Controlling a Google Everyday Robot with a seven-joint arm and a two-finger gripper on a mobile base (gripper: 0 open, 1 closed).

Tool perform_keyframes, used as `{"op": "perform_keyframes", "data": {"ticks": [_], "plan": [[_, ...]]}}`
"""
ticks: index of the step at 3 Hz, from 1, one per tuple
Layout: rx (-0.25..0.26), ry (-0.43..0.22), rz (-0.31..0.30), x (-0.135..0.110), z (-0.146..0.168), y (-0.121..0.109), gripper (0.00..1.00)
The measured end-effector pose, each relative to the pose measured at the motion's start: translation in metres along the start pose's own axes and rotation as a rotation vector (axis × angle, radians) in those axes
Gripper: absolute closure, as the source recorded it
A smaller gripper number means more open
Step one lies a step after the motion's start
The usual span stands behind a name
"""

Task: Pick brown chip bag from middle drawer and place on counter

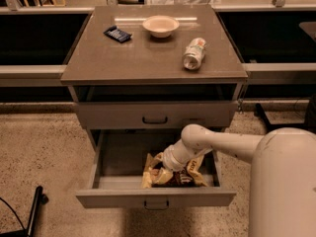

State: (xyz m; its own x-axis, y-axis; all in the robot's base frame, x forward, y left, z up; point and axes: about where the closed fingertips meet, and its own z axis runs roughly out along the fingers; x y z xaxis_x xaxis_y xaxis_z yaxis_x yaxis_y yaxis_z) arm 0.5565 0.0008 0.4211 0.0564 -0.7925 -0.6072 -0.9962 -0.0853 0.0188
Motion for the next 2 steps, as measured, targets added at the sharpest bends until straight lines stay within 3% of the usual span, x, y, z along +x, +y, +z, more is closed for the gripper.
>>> {"op": "perform_keyframes", "data": {"ticks": [2], "plan": [[-0.030, 0.002, 0.028, 0.0056, 0.0171, 0.0012, 0.37]]}}
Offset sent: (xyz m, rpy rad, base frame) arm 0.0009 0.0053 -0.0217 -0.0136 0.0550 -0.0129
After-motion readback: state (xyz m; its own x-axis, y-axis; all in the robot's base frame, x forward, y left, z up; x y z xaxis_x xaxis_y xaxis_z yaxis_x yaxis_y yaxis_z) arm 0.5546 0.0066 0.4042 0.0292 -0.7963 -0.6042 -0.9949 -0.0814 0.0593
